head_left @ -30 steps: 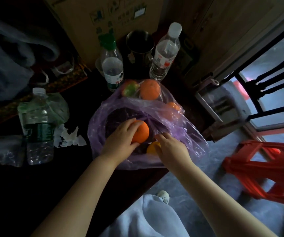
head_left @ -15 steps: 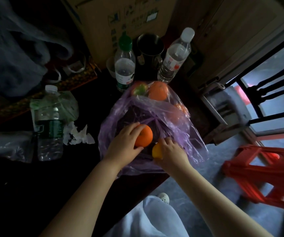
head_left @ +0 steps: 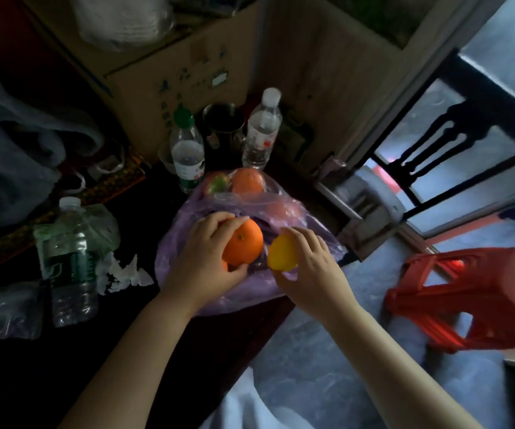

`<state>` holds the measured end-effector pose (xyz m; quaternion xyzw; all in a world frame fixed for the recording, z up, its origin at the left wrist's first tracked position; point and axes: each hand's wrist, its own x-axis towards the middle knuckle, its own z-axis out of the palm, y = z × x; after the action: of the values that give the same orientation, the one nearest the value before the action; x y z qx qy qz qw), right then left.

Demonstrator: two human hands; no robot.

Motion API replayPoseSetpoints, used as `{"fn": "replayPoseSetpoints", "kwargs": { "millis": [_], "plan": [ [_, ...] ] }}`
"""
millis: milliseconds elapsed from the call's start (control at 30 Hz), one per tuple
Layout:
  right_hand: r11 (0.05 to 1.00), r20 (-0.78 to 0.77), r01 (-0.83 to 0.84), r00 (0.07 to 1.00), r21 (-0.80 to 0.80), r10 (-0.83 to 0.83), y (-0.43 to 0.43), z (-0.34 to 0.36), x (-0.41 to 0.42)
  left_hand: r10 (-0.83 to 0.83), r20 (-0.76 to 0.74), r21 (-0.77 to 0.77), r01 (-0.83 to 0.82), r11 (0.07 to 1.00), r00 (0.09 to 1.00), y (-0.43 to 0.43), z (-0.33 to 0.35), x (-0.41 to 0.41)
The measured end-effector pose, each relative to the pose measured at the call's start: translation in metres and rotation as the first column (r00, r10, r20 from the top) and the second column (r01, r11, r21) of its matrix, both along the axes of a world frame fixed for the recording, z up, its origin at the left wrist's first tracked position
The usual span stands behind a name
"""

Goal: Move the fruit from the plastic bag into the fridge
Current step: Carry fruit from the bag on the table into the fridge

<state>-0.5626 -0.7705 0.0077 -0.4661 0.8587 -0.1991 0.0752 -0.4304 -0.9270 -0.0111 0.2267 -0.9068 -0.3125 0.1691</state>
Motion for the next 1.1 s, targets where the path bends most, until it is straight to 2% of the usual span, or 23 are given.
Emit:
{"fn": "replayPoseSetpoints", "kwargs": {
  "millis": [133, 233, 367, 467, 600, 767, 867, 933, 1033, 1100],
  "plan": [
    [0.991, -0.062, 0.027, 0.997, -0.131, -0.036, 0.049, 0.045, 0.009, -0.14, -0.098, 0.0, 0.141, 0.99, 0.985, 0.039, 0.052, -0.009],
    [0.971, -0.11, 0.126, 0.982, -0.204, -0.15, 0.104, 0.077, 0.027, -0.29, -0.173, -0.008, 0.293, 0.956, 0.941, 0.079, 0.087, -0.013],
    [0.925, -0.176, 0.283, 0.927, -0.253, -0.332, 0.196, 0.119, 0.065, -0.511, -0.192, -0.136, 0.493, 0.859, 0.838, 0.152, 0.126, -0.017],
    [0.865, -0.24, 0.4, 0.847, -0.302, -0.475, 0.271, 0.15, 0.104, -0.661, -0.238, -0.195, 0.631, 0.751, 0.712, 0.216, 0.155, -0.014],
    [0.742, -0.293, 0.574, 0.685, -0.347, -0.667, 0.361, 0.183, 0.174, -0.806, -0.307, -0.275, 0.763, 0.585, 0.507, 0.307, 0.195, 0.004],
    [0.556, -0.373, 0.778, 0.442, -0.293, -0.816, 0.452, 0.205, 0.272, -0.905, -0.356, -0.313, 0.882, 0.352, 0.234, 0.413, 0.227, 0.05],
    [0.433, -0.377, 0.85, 0.311, -0.301, -0.872, 0.495, 0.212, 0.329, -0.949, -0.282, -0.243, 0.946, 0.213, 0.142, 0.492, 0.215, 0.059],
    [0.353, -0.385, 0.876, 0.217, -0.328, -0.897, 0.519, 0.214, 0.363, -0.966, -0.238, -0.232, 0.96, 0.155, 0.099, 0.539, 0.217, 0.071],
    [0.205, -0.405, 0.919, 0.054, -0.337, -0.913, 0.544, 0.217, 0.405, -0.95, -0.284, -0.358, 0.933, -0.017, -0.127, 0.571, 0.236, 0.106],
    [0.102, -0.388, 0.926, -0.051, -0.363, -0.92, 0.556, 0.215, 0.427, -0.925, -0.289, -0.401, 0.909, -0.116, -0.246, 0.583, 0.25, 0.123]
  ]
}}
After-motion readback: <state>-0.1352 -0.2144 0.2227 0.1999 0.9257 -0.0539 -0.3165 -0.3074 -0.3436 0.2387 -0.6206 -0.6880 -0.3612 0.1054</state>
